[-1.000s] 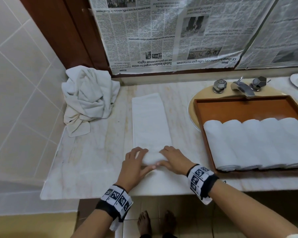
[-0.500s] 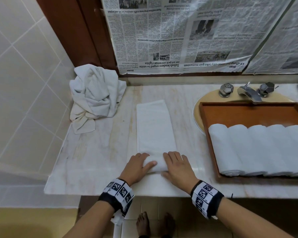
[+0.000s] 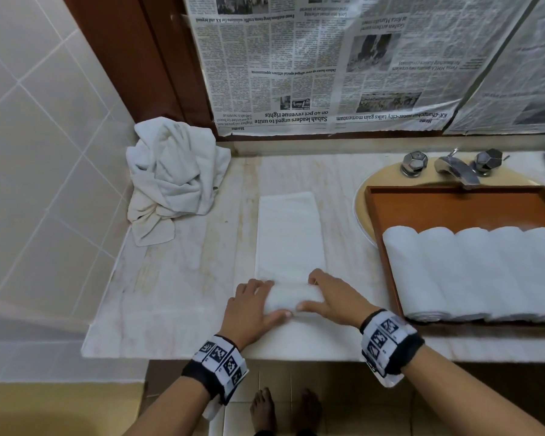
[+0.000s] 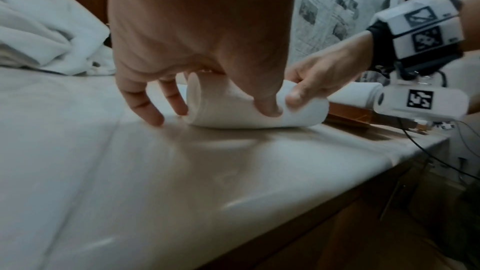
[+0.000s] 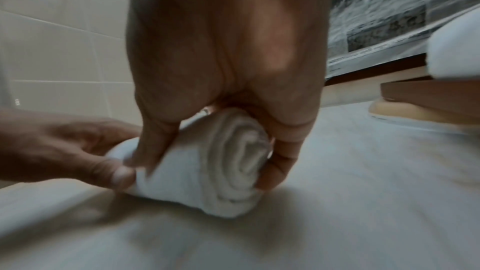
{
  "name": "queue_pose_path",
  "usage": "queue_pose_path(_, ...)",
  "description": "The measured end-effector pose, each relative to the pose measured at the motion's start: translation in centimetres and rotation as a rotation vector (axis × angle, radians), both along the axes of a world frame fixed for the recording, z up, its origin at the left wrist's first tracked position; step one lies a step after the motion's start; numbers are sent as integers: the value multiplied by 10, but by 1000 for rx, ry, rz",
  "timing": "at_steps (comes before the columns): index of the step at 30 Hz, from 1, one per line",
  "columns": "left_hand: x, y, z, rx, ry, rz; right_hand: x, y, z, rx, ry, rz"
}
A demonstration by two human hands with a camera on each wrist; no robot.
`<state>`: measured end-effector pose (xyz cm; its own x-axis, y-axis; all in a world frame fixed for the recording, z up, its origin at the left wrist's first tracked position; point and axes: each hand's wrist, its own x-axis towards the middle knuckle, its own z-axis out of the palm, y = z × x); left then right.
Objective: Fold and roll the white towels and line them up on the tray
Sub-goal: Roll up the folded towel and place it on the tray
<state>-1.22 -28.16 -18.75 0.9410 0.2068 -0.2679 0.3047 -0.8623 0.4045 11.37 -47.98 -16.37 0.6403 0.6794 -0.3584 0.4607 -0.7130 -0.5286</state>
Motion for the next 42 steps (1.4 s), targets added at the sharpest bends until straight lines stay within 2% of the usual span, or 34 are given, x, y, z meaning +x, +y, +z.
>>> queue_pose_path(2,7,3,5,-106,31,38,-14,-1,-9,22,-444,44)
queue_pose_path(3,11,4,6,-145,44,52,-23,0,-16,29,-589,73)
queue_pose_path(4,13,6,6,-172,52,61,-30,2,-21,22,-655,90)
queue_pose_path(6,16,10,3,-219,59,86,-39,4,-34,15,-676,106)
queue_pose_path(9,17,10,1,-233,52,117,-31,5,-36,14,-640,107)
queue_pose_path(11,12,4,2,-93,5,73,-22,9,-31,-20,-566,154)
queue_pose_path(12,10,1,3,2,-41,31,-14,11,-27,-27,-507,182)
queue_pose_path(14,6,-3,2,100,-113,-29,0,11,-20,-37,-264,223)
queue_pose_path(17,9,-1,1,32,-45,-29,18,10,-10,-63,50,232)
queue_pose_path(19,15,4,3,-69,22,-8,21,10,-2,-74,141,207)
queue_pose_path(20,21,7,4,-126,51,0,18,10,-1,-84,120,184)
queue_pose_path(21,27,11,5,-175,84,-1,12,10,0,-87,25,170)
queue_pose_path(24,43,22,4,-188,149,-47,-15,9,-10,-27,-540,143)
queue_pose_path(25,46,25,2,-181,158,-42,-25,9,-15,-23,-629,130)
queue_pose_path(27,48,25,3,-202,163,2,-34,8,-26,-17,-672,103)
queue_pose_path(31,37,13,10,-254,115,104,-22,12,-26,-80,-601,137)
queue_pose_path(34,19,9,5,-133,-27,32,-6,17,-16,-128,-461,191)
queue_pose_path(36,11,9,-1,-54,-90,-22,4,19,-6,-162,-306,227)
queue_pose_path(38,9,11,-3,-31,-74,-18,13,21,0,-185,-129,250)
queue_pose_path(40,14,15,3,-95,15,-32,18,20,4,-149,37,236)
queue_pose_path(42,22,19,9,-180,110,-53,13,16,2,-130,32,194)
